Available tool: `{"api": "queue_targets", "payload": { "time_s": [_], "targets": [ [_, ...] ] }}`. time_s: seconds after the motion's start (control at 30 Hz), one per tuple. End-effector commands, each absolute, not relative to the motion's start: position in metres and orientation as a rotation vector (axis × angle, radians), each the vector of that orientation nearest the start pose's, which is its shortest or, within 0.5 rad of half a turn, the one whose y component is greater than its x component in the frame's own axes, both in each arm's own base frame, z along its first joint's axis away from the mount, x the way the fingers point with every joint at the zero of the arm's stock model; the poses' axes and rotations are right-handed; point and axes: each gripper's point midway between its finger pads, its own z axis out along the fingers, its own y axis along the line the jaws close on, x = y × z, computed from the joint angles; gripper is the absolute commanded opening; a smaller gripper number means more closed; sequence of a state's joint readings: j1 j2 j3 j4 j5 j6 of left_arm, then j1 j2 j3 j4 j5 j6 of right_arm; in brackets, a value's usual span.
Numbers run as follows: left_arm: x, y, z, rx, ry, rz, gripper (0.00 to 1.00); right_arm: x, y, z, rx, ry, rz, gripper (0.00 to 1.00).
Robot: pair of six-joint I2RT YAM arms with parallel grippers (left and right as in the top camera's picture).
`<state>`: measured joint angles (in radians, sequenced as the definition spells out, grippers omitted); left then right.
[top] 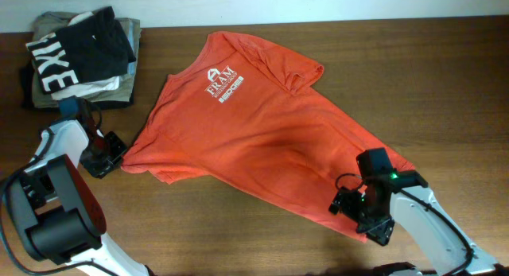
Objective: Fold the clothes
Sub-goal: 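Grasp the T-shirt's lower right hem with the right gripper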
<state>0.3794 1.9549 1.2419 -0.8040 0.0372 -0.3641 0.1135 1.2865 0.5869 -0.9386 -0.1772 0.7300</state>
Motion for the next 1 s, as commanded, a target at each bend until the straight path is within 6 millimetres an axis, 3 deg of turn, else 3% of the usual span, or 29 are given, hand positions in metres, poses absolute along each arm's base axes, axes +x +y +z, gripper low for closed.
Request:
{"api": "queue_targets", "payload": {
  "time_s": [0.0, 0.27, 0.4, 0.57, 0.6, 0.67, 0.77, 0.83, 0.93, 0.97],
  "targets": [
    [0.333, 0.127, -0.007, -1.150, 2.877, -0.058, 0.01, 0.145, 0.055, 0.010, 1.046, 3.123, 0.292, 0.99],
    [0.333, 0.127, -0.007, -1.149, 2.877, -0.057, 0.01, 0.135, 0.027, 0.006, 1.411, 2.992, 0.117, 0.99],
    [0.333, 0.128, -0.007, -1.149, 2.875, -0.058, 0.01, 0.126, 0.035, -0.003, 1.484, 2.998, 0.214, 0.98],
    [0.333, 0.127, -0.007, -1.149, 2.876, -0.058, 0.01, 0.124, 0.035, -0.005, 1.520, 2.985, 0.207, 0.52],
    [0.333, 0.127, -0.007, -1.150, 2.878, -0.058, 0.01, 0.124, 0.035, -0.005, 1.520, 2.985, 0.207, 0.30],
    [0.333, 0.127, -0.007, -1.150, 2.878, -0.058, 0.01, 0.125, 0.034, -0.005, 1.530, 2.977, 0.201, 0.04],
    [0.330, 0.126, -0.007, -1.154, 2.886, -0.059, 0.01, 0.133, 0.032, 0.000, 1.511, 2.960, 0.197, 0.04],
    [0.329, 0.126, -0.002, -1.154, 2.886, -0.059, 0.01, 0.147, 0.019, 0.015, 1.476, 2.924, 0.094, 0.04],
    [0.333, 0.128, 0.039, -1.116, 2.801, -0.056, 0.01, 0.177, -0.012, 0.068, 1.383, 2.831, -0.126, 0.04],
    [0.334, 0.128, 0.069, -1.088, 2.735, -0.056, 0.01, 0.191, -0.020, 0.093, 1.332, 2.788, -0.159, 0.04]
  ]
}}
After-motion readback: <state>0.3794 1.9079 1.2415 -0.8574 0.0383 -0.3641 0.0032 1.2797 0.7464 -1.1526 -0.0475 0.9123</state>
